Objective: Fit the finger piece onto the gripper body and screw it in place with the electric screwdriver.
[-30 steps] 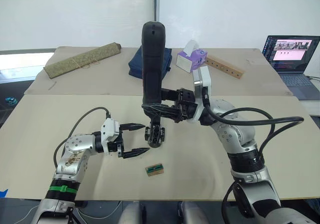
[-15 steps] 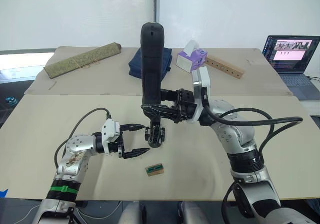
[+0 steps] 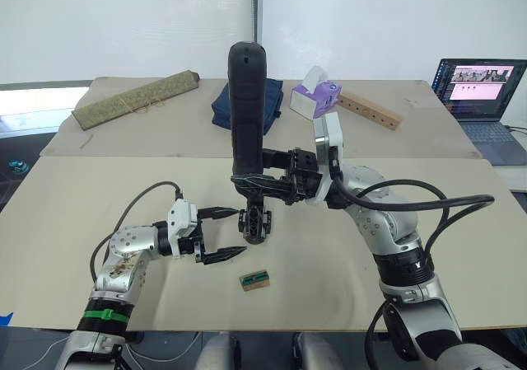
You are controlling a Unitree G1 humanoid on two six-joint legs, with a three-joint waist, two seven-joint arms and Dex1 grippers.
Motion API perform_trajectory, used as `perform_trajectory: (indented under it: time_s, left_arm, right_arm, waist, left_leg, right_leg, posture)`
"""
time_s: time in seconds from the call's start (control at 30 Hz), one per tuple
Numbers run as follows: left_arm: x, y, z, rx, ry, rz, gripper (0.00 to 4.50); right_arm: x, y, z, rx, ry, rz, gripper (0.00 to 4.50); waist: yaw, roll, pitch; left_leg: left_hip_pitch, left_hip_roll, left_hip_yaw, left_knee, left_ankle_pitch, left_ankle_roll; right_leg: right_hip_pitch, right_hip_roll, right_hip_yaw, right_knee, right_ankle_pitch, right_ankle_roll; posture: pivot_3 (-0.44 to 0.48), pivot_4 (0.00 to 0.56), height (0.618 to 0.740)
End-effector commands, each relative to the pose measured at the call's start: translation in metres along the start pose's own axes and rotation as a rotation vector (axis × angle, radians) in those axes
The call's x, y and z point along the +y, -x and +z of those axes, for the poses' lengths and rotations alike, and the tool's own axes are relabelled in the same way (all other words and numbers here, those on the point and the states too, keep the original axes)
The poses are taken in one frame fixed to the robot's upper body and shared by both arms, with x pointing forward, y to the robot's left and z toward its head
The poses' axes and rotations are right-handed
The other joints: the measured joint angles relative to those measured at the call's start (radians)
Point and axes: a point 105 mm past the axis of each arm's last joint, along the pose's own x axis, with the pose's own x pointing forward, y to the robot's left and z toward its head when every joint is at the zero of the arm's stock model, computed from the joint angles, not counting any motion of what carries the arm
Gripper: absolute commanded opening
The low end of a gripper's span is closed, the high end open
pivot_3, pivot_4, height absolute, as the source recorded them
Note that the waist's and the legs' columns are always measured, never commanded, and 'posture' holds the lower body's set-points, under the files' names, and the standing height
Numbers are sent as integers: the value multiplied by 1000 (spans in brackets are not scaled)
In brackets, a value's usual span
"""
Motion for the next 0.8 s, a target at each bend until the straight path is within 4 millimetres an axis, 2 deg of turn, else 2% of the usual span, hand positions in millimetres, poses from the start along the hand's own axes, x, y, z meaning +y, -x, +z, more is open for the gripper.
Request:
perform_trajectory:
  time_s: [0.03,0.8]
  left_arm:
    - [1,-1,4,-16,-28,-1,4500]
    - [3,-6,3,-36,-21,30,4500]
  right_arm:
    - [5,-1,11,-38,48,14,1931]
    - [5,0,14,-38,48,11,1931]
  waist:
    - [0,0,0]
    - [0,0,0]
  left_leg:
    - [0,0,0,0,0,0]
    - [0,0,0,0,0,0]
  right_leg:
    - [0,0,0,0,0,0]
    - [0,0,0,0,0,0]
  posture:
    - [0,150,740]
    - [0,150,740]
